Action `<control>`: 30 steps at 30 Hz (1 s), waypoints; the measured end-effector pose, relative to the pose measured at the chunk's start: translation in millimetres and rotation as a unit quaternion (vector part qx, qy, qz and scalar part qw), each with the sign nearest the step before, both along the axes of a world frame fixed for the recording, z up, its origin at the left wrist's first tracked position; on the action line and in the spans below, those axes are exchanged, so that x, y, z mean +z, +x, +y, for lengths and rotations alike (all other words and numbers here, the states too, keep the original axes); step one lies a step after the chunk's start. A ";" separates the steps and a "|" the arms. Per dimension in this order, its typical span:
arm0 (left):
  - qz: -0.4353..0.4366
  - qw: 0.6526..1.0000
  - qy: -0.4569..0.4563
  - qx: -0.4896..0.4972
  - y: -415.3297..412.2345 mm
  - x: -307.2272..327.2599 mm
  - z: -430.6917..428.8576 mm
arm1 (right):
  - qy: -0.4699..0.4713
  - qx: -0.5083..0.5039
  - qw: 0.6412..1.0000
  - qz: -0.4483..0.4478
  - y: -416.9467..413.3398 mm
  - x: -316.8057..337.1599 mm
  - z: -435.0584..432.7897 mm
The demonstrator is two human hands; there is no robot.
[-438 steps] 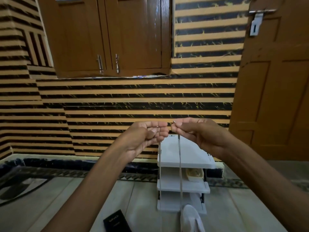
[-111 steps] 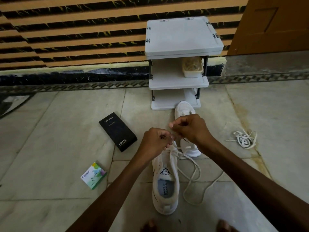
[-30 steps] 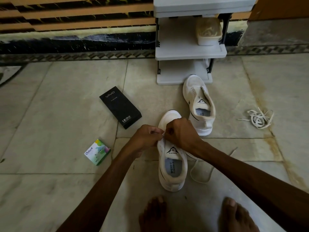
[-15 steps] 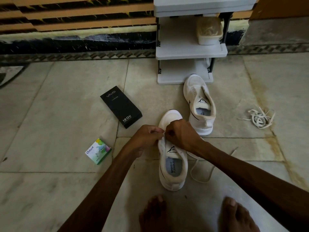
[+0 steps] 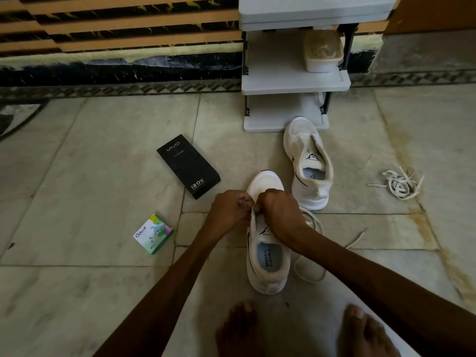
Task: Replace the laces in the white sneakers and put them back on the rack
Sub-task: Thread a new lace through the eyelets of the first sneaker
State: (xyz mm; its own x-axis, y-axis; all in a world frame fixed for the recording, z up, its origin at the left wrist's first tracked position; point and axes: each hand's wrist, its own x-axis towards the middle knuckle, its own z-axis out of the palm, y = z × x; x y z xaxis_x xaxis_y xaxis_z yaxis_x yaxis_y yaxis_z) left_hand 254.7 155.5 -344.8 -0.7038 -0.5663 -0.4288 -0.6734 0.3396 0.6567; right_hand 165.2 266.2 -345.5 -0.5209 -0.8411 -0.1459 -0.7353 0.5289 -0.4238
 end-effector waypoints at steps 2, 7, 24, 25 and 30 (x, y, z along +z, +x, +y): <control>0.012 1.000 -0.016 -0.009 -1.6 -0.9 -0.4 | 0.009 0.009 0.999 0.037 2.6 -0.1 -0.7; 0.061 0.997 0.026 0.033 5.1 -0.9 3.7 | 0.023 0.025 0.999 -0.003 -9.7 6.2 -2.1; 0.034 0.999 -0.020 0.030 0.5 -2.5 3.1 | -0.061 -0.033 0.997 -0.036 -5.3 1.5 6.3; 0.043 0.998 -0.016 0.037 2.3 -1.8 3.8 | -0.070 -0.032 0.996 -0.037 -5.6 1.1 6.7; 0.017 0.998 -0.062 0.017 0.3 -6.5 5.4 | -0.055 0.022 0.997 -0.050 -9.9 3.7 7.9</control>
